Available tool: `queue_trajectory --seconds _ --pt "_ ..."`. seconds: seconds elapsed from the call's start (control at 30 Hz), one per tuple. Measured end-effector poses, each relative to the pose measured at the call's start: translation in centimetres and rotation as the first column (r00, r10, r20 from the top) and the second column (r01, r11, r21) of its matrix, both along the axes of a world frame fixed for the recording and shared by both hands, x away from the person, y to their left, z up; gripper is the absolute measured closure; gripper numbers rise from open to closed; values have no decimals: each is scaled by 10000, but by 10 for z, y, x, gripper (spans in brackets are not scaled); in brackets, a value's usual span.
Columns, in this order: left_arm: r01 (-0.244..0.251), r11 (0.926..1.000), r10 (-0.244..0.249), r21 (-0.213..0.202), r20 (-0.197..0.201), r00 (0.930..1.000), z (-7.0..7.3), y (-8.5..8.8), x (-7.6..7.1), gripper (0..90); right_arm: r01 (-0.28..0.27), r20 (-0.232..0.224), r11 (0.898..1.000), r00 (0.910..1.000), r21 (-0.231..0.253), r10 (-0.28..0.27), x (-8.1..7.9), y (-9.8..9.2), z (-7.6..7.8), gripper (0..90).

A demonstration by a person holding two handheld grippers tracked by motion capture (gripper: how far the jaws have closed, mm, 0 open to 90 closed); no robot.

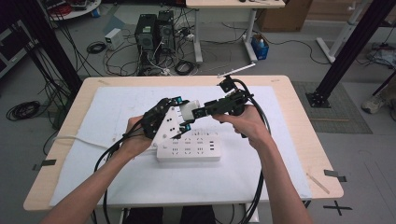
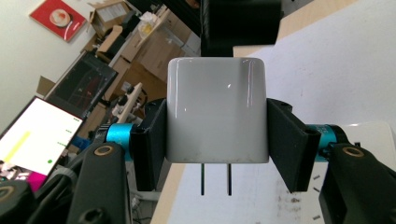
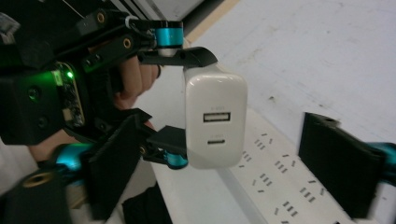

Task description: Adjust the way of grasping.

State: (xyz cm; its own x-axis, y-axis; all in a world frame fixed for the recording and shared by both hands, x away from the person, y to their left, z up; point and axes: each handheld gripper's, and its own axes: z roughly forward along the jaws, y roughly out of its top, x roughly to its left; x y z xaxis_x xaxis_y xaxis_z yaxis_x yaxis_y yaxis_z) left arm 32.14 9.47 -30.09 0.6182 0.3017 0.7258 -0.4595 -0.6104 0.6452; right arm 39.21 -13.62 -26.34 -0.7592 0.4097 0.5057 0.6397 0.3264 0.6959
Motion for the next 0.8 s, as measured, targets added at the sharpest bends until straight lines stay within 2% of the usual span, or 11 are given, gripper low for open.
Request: queue_trajectory --seconds 0.07,0.23,0.33,0.5,0.67,0.8 --pt "34 10000 -34 -67 61 10000 0 -1 -2 425 3 -81 9998 10000 205 -1 0 0 -2 174" --pt "126 9998 -123 -135 208 9997 4 -5 -5 425 -98 -213 9994 9997 323 105 0 2 -4 180" --pt "150 9997 -146 -181 228 9996 4 -8 -6 425 -124 -158 9994 9998 310 129 0 3 -5 240" --pt "100 9999 -97 -93 280 9996 3 -9 -6 425 -226 -114 9989 9997 399 230 -1 3 -6 286" --pt "72 9998 -67 -172 305 9995 4 -9 -7 425 -57 -77 9965 10000 832 64 -1 2 -7 377" --pt "28 9997 -23 -227 253 9997 4 -9 -6 425 -20 15 9957 10000 928 18 -1 1 -7 426"
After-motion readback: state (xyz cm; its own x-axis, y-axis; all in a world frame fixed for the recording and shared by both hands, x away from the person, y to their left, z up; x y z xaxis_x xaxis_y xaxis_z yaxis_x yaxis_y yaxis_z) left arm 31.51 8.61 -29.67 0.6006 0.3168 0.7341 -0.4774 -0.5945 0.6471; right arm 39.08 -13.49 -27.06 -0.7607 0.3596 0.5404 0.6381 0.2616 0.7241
